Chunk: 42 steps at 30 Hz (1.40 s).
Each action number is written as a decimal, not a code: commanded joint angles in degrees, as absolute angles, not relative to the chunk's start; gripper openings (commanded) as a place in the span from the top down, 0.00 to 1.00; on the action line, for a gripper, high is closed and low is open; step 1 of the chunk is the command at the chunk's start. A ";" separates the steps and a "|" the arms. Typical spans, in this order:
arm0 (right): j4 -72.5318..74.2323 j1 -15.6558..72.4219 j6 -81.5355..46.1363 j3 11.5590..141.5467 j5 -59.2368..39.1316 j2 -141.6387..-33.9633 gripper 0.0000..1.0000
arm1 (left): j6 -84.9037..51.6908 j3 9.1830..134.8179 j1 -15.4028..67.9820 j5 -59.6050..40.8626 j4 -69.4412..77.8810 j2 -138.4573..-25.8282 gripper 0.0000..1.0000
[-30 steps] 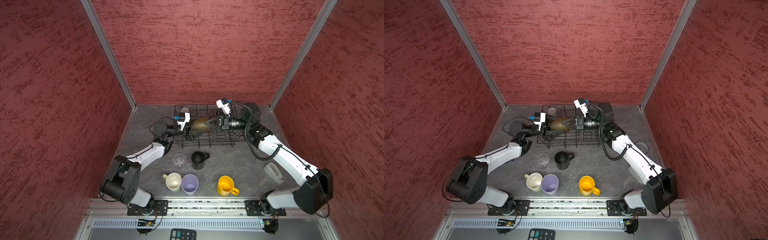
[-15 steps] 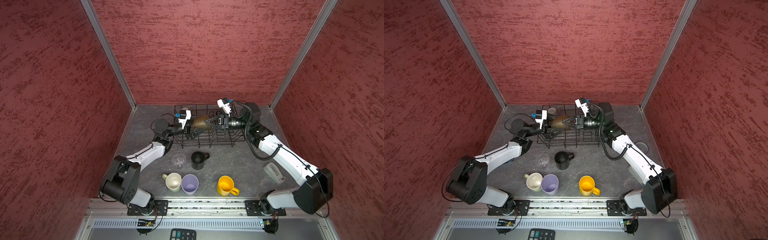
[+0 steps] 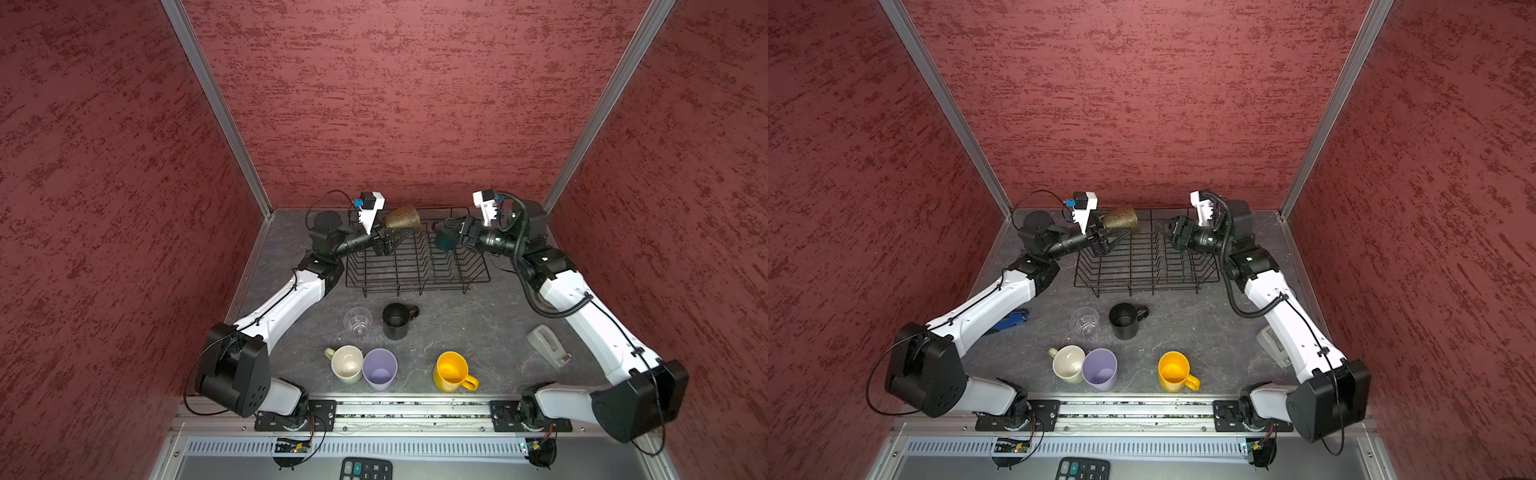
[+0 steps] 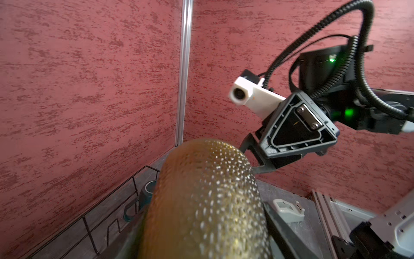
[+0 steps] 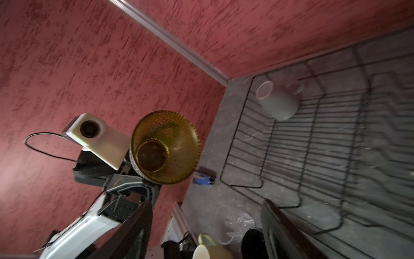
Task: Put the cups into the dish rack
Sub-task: 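Grasp the amber cup with the left gripper while the right gripper releases, then raise the amber cup over the rack with the left gripper while the right withdraws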
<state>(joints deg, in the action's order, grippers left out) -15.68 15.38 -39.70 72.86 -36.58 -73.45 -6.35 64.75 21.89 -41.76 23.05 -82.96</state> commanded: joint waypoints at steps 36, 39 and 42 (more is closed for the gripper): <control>-24.20 8.16 -25.69 65.46 -18.87 -65.56 0.01 | -8.26 137.94 29.65 -13.74 -54.20 -134.83 1.00; -22.87 8.15 -26.77 63.85 -20.45 -65.48 0.01 | -8.41 138.02 30.48 -13.27 -53.19 -136.01 1.00; -22.54 8.14 -27.31 62.76 -21.25 -65.14 0.01 | -8.61 138.81 31.15 -12.46 -53.17 -137.22 1.00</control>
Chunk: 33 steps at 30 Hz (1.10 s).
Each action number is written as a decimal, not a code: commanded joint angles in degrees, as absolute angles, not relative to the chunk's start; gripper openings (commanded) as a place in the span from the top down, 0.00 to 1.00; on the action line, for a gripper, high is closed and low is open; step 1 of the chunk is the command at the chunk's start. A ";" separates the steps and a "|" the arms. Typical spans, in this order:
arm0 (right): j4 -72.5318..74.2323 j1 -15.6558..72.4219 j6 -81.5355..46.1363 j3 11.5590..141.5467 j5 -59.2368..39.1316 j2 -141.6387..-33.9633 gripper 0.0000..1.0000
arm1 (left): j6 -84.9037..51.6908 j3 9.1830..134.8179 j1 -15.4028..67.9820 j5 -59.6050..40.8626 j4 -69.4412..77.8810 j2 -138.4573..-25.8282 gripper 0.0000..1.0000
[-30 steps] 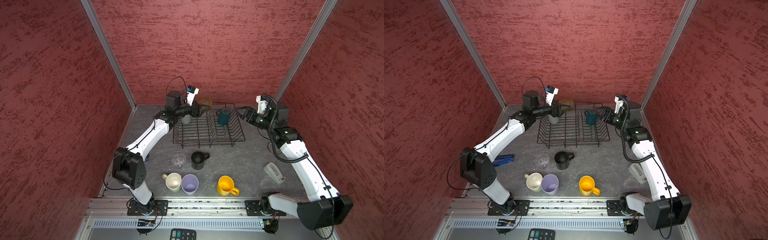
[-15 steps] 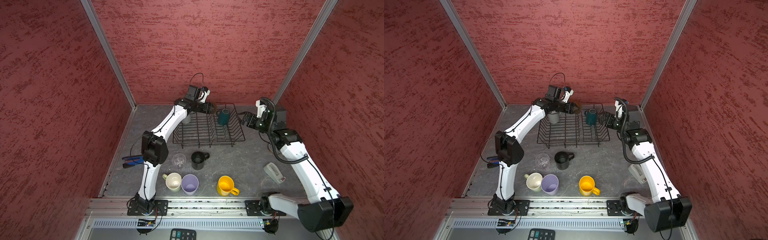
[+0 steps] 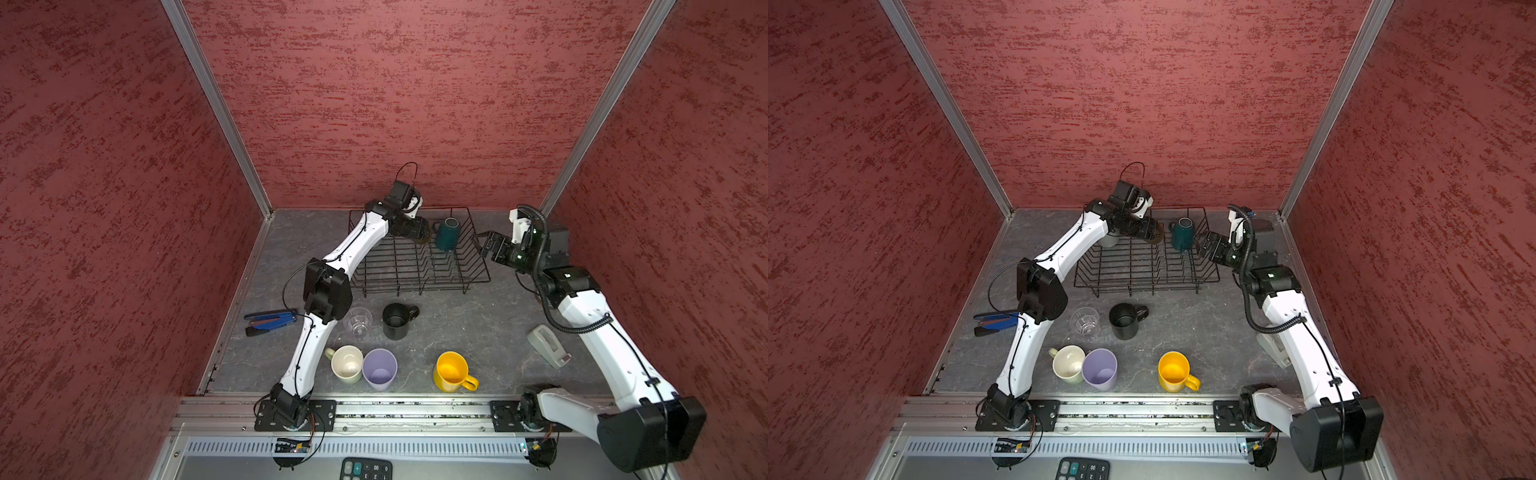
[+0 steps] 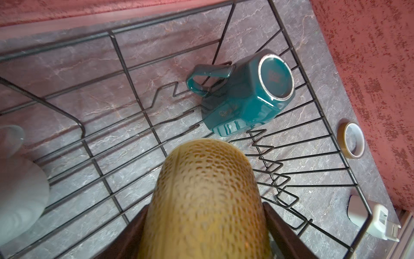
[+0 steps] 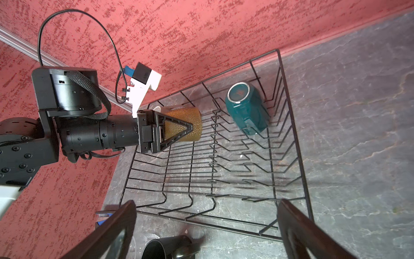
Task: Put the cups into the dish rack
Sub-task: 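Raise the amber cup over the rack with the left gripper while the right withdraws, then lower the amber cup into the rack beside the white mug with the left gripper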
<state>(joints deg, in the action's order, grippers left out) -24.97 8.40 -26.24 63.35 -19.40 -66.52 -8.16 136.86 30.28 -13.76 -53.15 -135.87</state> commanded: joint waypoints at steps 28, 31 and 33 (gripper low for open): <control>-21.98 8.17 -27.95 59.73 -22.81 -63.37 0.01 | -4.83 143.33 34.72 -5.63 -56.98 -143.16 0.72; -21.93 8.16 -28.00 59.75 -22.93 -63.63 0.01 | -4.66 143.34 34.71 -5.63 -56.87 -143.52 0.63; -21.89 8.15 -27.95 59.69 -23.03 -63.76 0.01 | -4.72 143.42 34.80 -6.00 -56.91 -143.95 0.57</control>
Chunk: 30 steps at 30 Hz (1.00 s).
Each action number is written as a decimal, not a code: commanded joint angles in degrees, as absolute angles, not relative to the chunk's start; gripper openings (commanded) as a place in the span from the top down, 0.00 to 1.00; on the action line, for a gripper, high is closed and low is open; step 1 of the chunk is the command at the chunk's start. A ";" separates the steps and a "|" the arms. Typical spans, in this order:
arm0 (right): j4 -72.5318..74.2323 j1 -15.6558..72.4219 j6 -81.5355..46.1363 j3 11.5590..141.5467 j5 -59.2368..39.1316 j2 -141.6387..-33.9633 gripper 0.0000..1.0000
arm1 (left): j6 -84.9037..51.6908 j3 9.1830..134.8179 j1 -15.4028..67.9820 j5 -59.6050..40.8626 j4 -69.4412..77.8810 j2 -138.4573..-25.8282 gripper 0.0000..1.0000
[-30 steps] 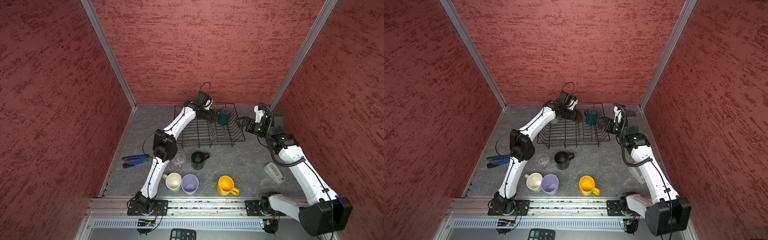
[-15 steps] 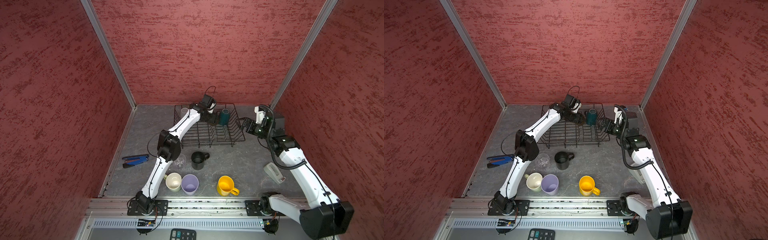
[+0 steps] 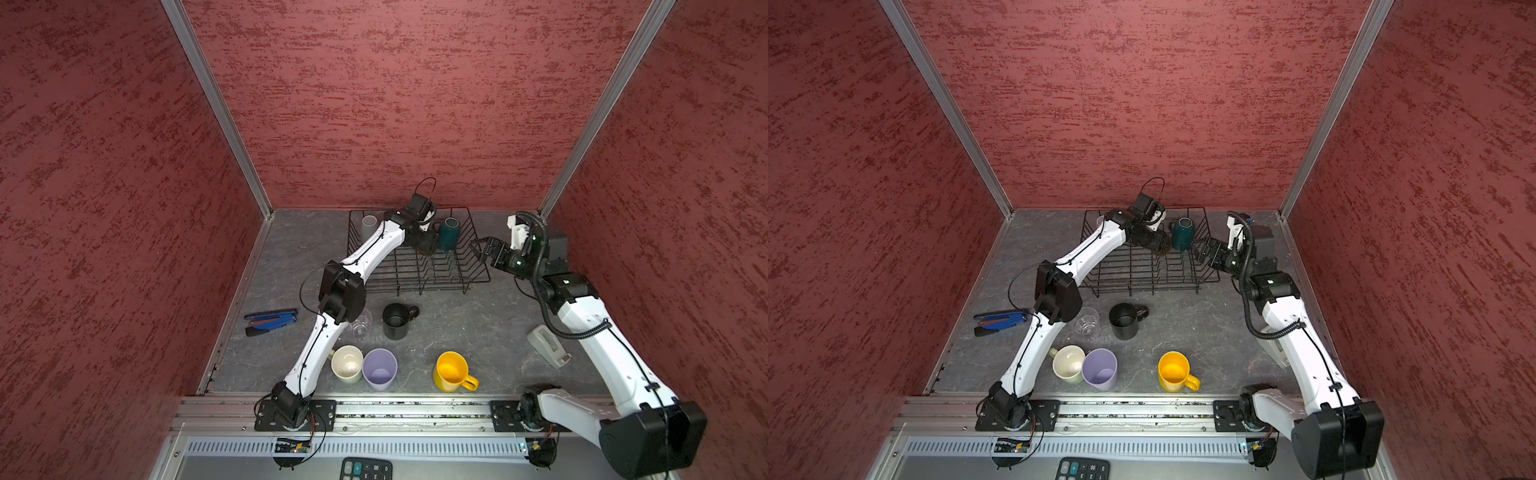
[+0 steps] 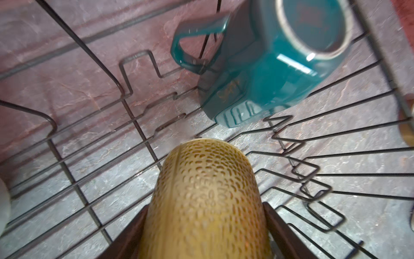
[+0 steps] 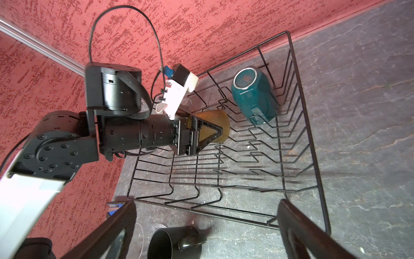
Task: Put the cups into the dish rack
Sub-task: 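Lower the amber cup into the rack beside the white mug with the left gripper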
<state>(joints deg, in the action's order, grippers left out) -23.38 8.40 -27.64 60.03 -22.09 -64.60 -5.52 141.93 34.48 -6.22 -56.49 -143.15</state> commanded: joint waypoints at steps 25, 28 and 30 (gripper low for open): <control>-22.32 8.13 -27.69 60.04 -22.71 -64.15 0.01 | -1.94 143.26 35.73 -6.00 -55.55 -142.01 0.00; -22.32 8.10 -27.69 59.98 -22.61 -64.16 0.01 | -2.46 143.17 35.77 -5.98 -54.96 -141.33 0.01; -22.41 8.13 -27.69 60.00 -22.61 -64.07 0.01 | -2.88 143.03 35.64 -5.98 -54.35 -140.96 0.03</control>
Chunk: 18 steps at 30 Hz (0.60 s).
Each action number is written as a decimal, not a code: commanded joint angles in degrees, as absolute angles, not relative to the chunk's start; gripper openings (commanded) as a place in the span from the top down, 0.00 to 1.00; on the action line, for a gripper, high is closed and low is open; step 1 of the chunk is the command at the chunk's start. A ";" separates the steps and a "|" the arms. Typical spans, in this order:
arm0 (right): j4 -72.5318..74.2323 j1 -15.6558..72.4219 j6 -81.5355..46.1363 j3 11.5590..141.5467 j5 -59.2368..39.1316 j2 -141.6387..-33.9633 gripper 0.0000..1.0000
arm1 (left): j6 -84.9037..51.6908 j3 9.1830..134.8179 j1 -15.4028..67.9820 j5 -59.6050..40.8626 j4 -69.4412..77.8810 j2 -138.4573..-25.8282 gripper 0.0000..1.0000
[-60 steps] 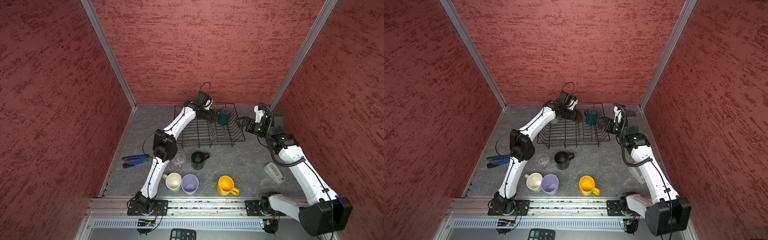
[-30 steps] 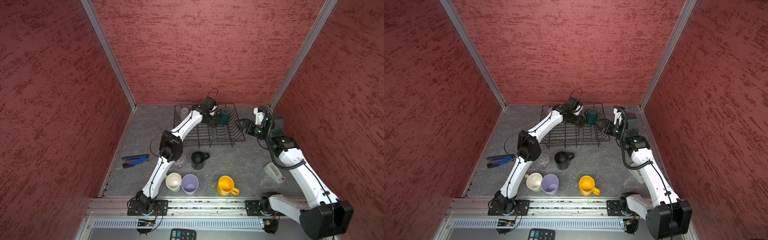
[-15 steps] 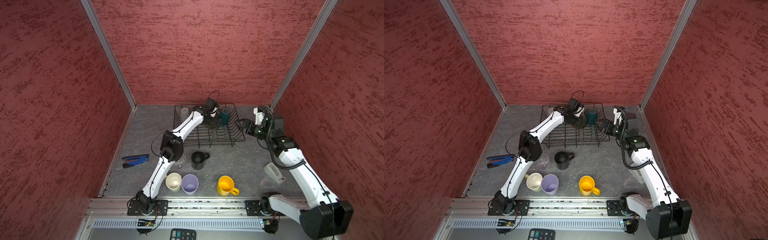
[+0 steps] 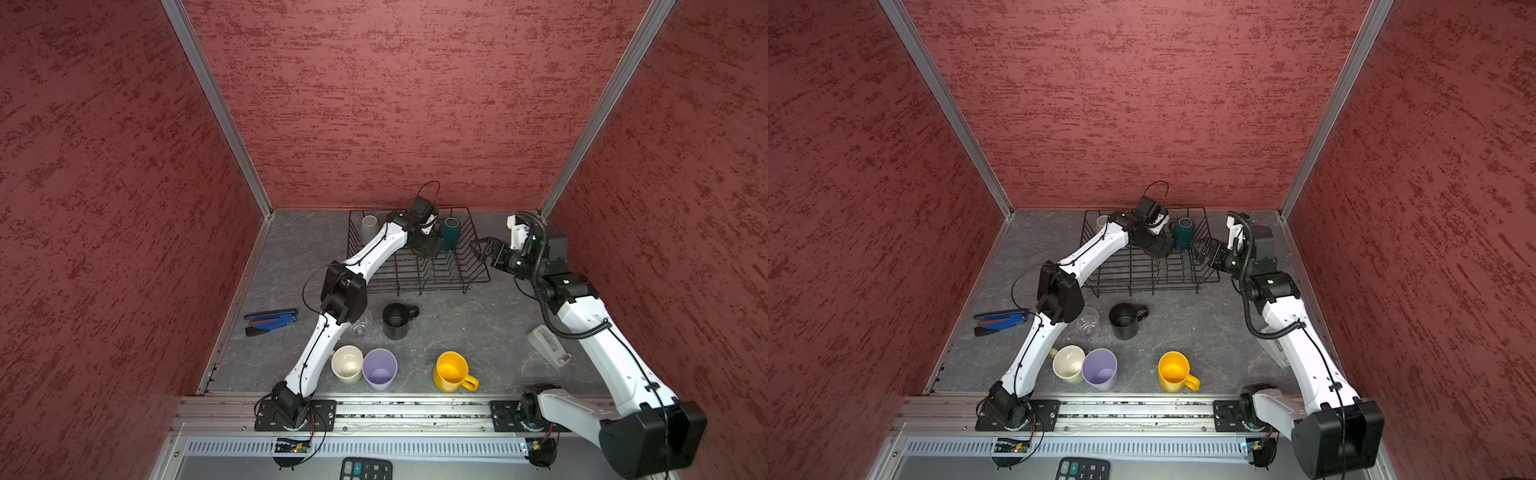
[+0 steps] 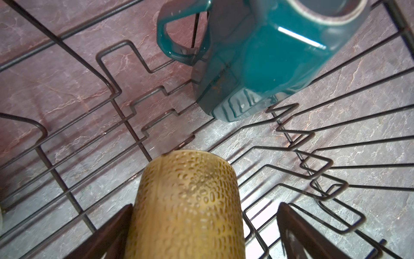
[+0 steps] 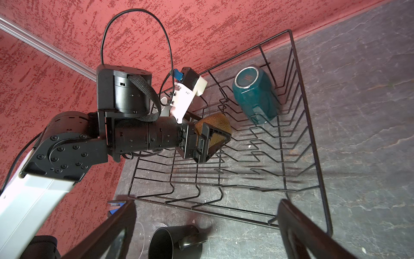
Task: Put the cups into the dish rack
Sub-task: 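Lower the amber cup into the rack beside the white mug with the left gripper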
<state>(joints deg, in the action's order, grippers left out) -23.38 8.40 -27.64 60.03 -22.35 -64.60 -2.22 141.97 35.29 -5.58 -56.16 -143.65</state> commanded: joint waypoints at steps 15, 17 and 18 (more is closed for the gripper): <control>-23.20 8.13 -27.42 59.77 -22.04 -63.37 0.01 | -6.68 139.42 34.47 -6.68 -47.69 -138.13 0.09; -23.20 8.17 -27.33 59.85 -21.88 -63.52 0.01 | -6.83 137.57 34.30 -6.64 -45.96 -136.87 0.09; -23.29 8.11 -27.33 59.85 -21.76 -63.54 0.01 | -6.79 136.34 34.11 -6.84 -44.79 -136.02 0.09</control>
<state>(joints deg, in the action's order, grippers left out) -23.42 8.40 -27.62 60.03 -22.31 -64.60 -5.87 138.21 34.68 -6.33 -48.66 -139.85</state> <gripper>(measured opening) 0.986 0.910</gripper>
